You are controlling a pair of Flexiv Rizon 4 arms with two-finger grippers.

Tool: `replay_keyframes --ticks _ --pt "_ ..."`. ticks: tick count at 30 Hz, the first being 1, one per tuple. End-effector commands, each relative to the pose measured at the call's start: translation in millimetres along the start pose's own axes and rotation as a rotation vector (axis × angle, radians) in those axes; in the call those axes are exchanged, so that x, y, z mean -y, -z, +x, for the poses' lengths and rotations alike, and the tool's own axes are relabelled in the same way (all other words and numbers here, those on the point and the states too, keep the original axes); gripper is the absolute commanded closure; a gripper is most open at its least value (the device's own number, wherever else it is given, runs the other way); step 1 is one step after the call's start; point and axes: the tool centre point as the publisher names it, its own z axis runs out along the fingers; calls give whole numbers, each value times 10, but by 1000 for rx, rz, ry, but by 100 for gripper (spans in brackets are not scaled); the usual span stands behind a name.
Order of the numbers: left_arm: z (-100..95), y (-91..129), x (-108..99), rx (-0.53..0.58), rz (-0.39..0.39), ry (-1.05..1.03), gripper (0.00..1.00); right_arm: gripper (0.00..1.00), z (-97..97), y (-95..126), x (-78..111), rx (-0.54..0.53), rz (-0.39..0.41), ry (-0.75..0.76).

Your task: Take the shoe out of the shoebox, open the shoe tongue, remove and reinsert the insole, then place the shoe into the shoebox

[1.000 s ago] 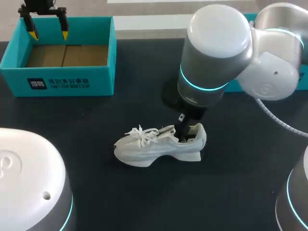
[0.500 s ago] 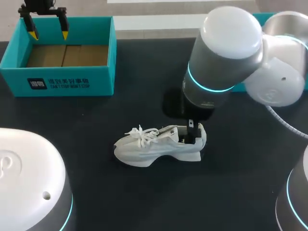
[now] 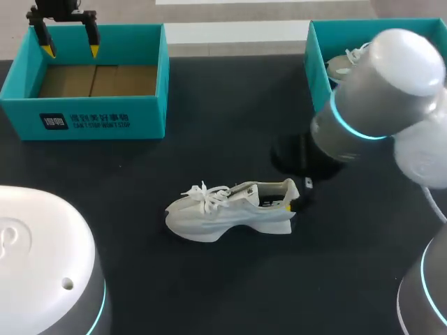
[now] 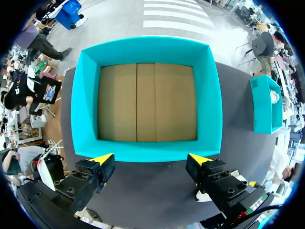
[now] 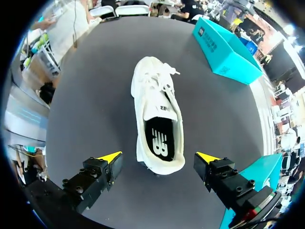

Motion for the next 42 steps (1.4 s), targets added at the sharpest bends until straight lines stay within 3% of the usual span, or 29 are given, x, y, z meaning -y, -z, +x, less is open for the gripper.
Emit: replay_keyframes --ticks 1,13,42 --pt "-1 0 0 0 0 0 0 0 -32 -66 327 -18 -370 -2" --pt "-1 0 0 0 0 0 0 0 -128 -464 446 -36 -490 -41" --pt "-1 0 0 0 0 0 0 0 -36 -1034 -63 -85 -593 -89"
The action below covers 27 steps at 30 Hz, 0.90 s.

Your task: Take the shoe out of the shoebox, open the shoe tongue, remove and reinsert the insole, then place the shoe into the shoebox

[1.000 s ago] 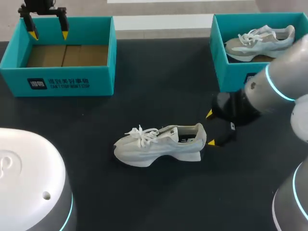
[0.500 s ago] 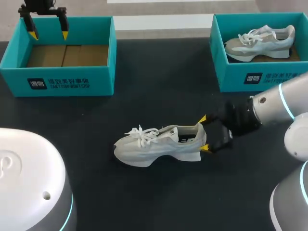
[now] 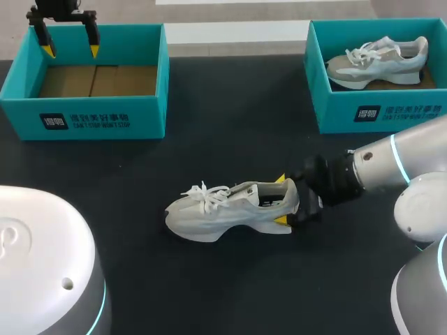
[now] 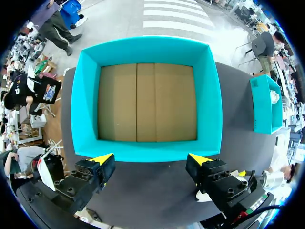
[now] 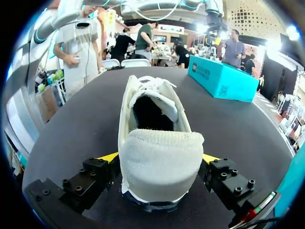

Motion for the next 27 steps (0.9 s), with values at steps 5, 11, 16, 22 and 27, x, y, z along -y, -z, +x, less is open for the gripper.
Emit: replay_keyframes --ticks 5,11,16,22,27 --pt "-1 0 0 0 0 0 0 0 0 -236 90 -21 1 -20" --pt "-1 0 0 0 0 0 0 97 6 -281 99 -11 -2 -30" --pt "-1 0 0 0 0 0 0 100 24 -283 87 -6 7 -32" --pt "-1 0 0 0 0 0 0 100 24 -283 87 -6 7 -32" --pt "-1 0 0 0 0 0 0 100 24 -283 87 -6 7 -32"
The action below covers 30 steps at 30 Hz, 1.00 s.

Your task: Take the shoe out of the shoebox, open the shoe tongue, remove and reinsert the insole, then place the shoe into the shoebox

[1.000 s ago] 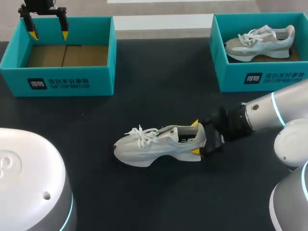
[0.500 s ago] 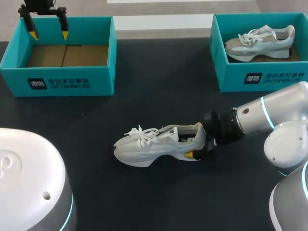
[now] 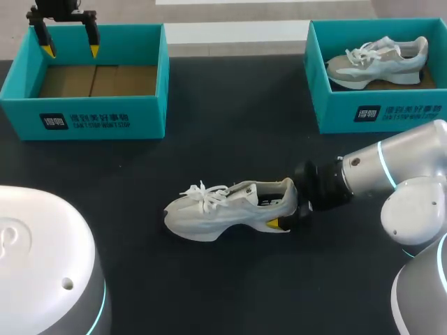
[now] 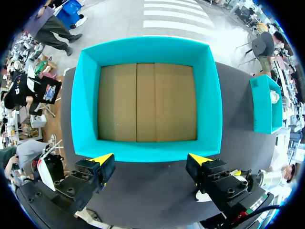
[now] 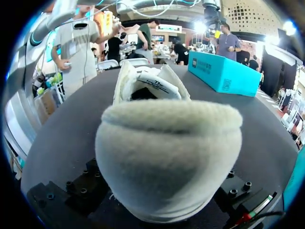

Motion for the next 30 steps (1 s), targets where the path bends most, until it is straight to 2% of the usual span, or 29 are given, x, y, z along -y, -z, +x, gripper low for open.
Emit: replay_keyframes --ticks 1,11,13,16,17,20,23,25,30 --pt "-1 0 0 0 0 0 0 100 5 -47 -3 4 2 0" --pt "-1 0 0 0 0 0 0 100 5 -47 -3 4 2 0" --pt "87 21 -177 -29 -13 32 0 100 5 -47 -3 4 2 0" --pt "225 1 -432 -15 -34 125 0 100 5 -47 -3 4 2 0" --pt "283 -17 -523 10 -15 131 0 100 5 -47 -3 4 2 0" --pt "419 -37 -772 -3 -20 172 0 100 5 -47 -3 4 2 0" --pt "575 -31 -1072 -3 42 217 0 100 5 -47 -3 4 2 0" --pt "696 -25 -1263 -19 29 193 0 100 5 -47 -3 4 2 0" --pt "1008 32 -1742 -35 82 160 0 100 5 -47 -3 4 2 0"
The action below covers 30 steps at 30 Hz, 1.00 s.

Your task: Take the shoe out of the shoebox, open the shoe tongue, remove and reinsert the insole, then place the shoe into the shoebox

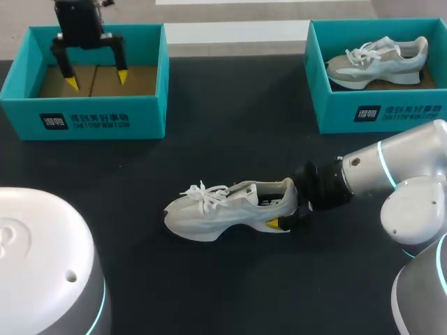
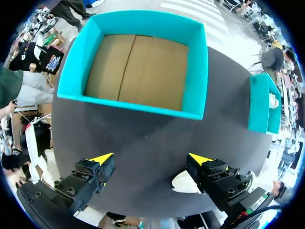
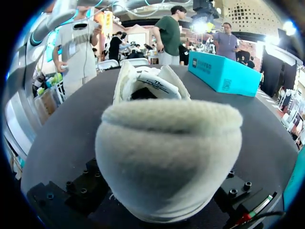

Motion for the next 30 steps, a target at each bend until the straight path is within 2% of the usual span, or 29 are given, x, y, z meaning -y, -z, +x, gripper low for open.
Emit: replay_keyframes --ticks 1,5,12,17,22,30 --pt "114 3 -753 -18 158 4 0 100 6 -47 1 5 3 0" --pt "293 -24 -1040 -18 167 -8 0 100 6 -47 1 5 3 0" --pt "635 -138 -1395 -3 175 -103 0 100 6 -47 1 5 3 0" --pt "989 -275 -1641 3 200 -164 0 100 6 -47 1 5 3 0" --pt "1357 -363 -1788 19 218 -191 0 100 6 -47 1 5 3 0" --pt "1826 -472 -1964 64 148 -153 0 100 6 -47 1 5 3 0"
